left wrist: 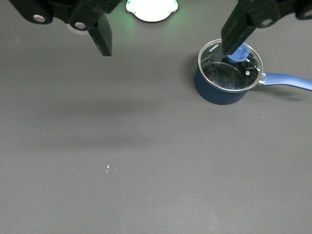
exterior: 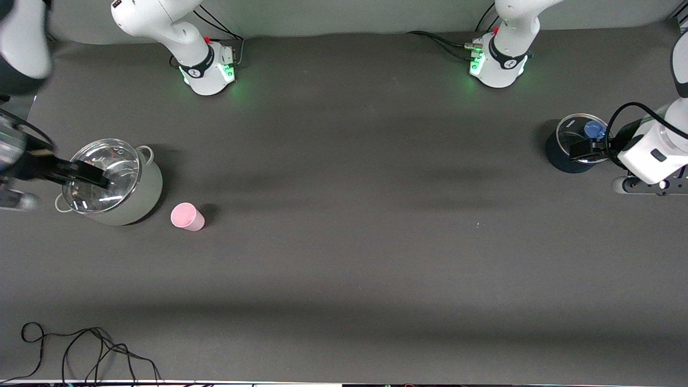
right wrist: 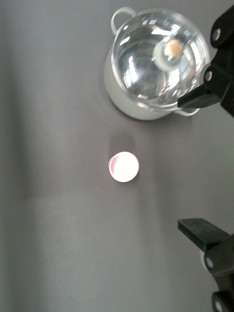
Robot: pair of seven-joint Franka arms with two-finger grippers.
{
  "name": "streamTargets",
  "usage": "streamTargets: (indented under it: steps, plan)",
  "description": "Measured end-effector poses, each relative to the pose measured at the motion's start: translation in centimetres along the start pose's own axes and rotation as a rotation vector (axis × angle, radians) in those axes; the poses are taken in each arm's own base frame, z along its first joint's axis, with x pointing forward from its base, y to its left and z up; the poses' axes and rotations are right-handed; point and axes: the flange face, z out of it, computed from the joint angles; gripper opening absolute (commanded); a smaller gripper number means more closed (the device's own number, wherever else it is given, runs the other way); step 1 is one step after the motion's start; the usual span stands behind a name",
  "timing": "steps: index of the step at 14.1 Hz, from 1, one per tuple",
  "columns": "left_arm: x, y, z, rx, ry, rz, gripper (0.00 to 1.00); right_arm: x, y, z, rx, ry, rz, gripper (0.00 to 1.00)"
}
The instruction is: Transfer pink cup from left to right arm
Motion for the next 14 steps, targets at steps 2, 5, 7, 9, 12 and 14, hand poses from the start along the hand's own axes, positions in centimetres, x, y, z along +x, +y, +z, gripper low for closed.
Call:
streamTargets:
  steps: [2,5,7,9,12,14]
  plan:
    - [-0.5,0.6,-0.9,0.008,0.022,0.0,1.0,-0.4,1.1,-2.2,0.0,0.014,0.015,1.0]
    - [-0.9,1.0,-1.1,0.011,0.05,0.003,1.0,-0.2,0.8,-1.9,-0.008,0.005,0.014,1.0]
    - [-1.2,0.9,-0.5,0.011,0.054,0.001,1.0,0.0,0.7,-1.5,-0.014,-0.002,0.01,1.0]
    - [-1.4,0.8,-0.5,0.006,0.054,-0.001,1.0,0.1,0.6,-1.3,-0.017,-0.01,0.008,1.0]
    - [-1.6,0.8,-1.2,-0.03,0.069,-0.006,1.0,0.1,0.9,-1.2,-0.019,-0.013,0.012,1.0]
    - [-1.8,0.6,-1.6,-0.038,0.077,-0.01,1.0,0.2,1.5,-1.2,-0.019,-0.013,0.019,1.0]
